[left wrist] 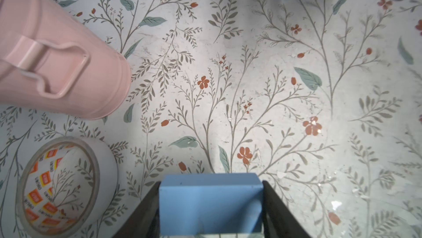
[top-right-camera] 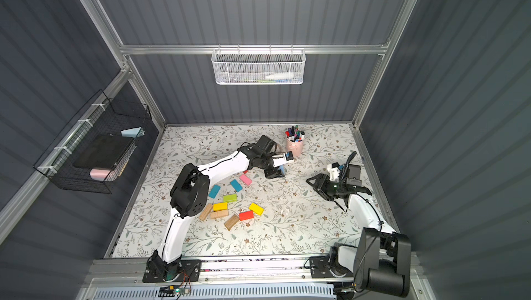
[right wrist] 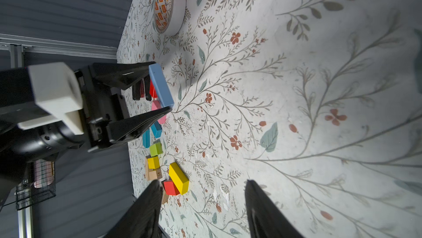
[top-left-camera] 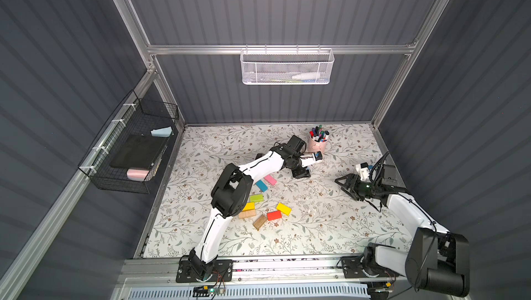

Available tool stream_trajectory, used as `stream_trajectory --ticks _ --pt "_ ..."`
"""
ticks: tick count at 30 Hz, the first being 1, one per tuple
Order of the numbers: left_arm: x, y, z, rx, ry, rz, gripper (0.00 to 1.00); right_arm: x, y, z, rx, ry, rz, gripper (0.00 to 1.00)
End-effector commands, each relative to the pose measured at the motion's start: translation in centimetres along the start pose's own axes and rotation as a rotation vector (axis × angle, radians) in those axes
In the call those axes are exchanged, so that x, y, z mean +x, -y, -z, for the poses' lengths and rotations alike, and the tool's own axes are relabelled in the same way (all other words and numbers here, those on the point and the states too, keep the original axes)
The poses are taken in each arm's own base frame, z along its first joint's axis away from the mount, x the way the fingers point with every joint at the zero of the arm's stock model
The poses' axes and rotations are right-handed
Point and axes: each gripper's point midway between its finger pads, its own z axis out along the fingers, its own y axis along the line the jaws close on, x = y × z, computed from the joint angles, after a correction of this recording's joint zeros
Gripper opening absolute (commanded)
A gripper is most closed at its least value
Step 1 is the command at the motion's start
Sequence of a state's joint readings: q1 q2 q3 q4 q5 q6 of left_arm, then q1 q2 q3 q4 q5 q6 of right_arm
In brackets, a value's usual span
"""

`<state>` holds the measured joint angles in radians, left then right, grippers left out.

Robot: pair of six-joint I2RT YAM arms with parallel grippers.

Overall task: Assemble the letter c with building blocks
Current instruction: Place the building block at the center of the board.

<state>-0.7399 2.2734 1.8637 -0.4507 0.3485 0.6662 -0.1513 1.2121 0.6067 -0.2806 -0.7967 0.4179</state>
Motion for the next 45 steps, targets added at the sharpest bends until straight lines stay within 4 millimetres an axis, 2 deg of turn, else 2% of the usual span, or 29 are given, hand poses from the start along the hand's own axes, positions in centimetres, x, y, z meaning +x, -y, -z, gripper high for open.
stream_trajectory --ticks 1,6,13,20,27,30,34,37,39,45 --pt "1.1 0.6 -1.2 0.056 -0.067 -0.088 0.46 0.5 -0.4 0.2 -0.037 -0.022 0.002 0.62" --pt "1.8 0.5 -3.1 0.091 -0.088 -0.135 0.47 0.3 -0.2 0.3 -0.027 -0.009 0.004 0.63" --pt "2.3 0.7 -4.5 0.133 -0.102 -0.122 0.53 0.3 -0.1 0.3 -0.021 -0.004 0.004 0.65" --pt "2.6 1.1 -4.4 0.148 -0.104 -0.113 0.6 0.2 0.1 0.3 -0.011 0.0 0.009 0.71" --pt "1.9 1.2 -4.0 0.154 -0.088 -0.1 0.65 0.1 0.1 0.5 0.0 0.013 0.019 0.75" --pt "1.4 1.0 -3.7 0.149 -0.076 -0.095 0.7 0.1 0.0 0.6 0.001 0.017 0.026 0.8" --pt "0.5 0.5 -3.5 0.124 -0.051 -0.082 0.78 0.1 0.0 0.6 0.002 0.017 0.031 0.82" --pt "-0.4 0.2 -2.9 0.11 -0.02 -0.05 0.81 0.2 0.1 0.6 0.006 0.02 0.036 0.82" --pt "-1.5 0.1 -1.7 0.1 0.016 -0.043 0.82 0.1 0.0 0.7 0.005 0.025 0.053 0.82" --pt "-6.3 -0.3 4.5 0.016 0.174 0.025 0.84 0.3 -0.7 0.2 0.004 0.017 0.11 0.77"
